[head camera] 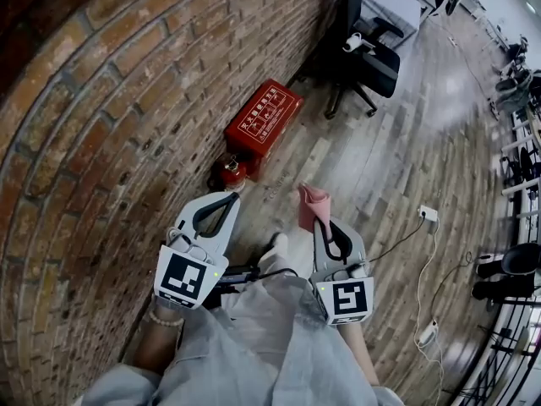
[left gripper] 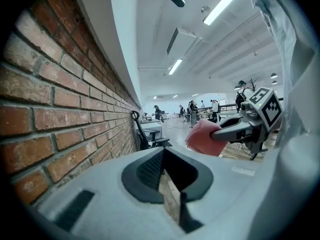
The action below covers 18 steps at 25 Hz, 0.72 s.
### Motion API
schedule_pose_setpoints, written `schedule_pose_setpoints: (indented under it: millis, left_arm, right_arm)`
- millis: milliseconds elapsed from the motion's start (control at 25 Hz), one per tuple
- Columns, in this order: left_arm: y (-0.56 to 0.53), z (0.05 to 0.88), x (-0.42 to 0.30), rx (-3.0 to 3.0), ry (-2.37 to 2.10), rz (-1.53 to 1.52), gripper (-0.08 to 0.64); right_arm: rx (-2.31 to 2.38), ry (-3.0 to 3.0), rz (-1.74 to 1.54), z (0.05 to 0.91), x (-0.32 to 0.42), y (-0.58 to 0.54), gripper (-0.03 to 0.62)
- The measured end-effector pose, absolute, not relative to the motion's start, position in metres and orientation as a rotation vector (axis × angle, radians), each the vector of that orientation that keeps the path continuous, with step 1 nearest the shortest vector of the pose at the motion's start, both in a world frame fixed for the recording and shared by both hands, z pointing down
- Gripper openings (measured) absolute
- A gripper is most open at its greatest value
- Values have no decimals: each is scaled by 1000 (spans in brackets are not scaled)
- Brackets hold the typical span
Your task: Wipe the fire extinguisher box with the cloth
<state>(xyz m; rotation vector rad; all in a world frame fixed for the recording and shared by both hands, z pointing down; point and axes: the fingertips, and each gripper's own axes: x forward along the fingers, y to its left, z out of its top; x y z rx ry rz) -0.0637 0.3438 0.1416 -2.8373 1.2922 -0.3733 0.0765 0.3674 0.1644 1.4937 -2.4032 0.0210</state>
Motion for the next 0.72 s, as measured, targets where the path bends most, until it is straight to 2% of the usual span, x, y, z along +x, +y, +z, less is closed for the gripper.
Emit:
schedule_pose_setpoints:
  millis: [360, 720]
  left_arm:
    - [298, 145, -38, -2811, 1289, -385, 0]
    - [188, 145, 6, -2783, 1407, -367, 0]
  right_arm:
    - [1484, -2425, 18, 169, 98, 315, 28]
    - [1363, -2489, 26, 178, 141, 201, 28]
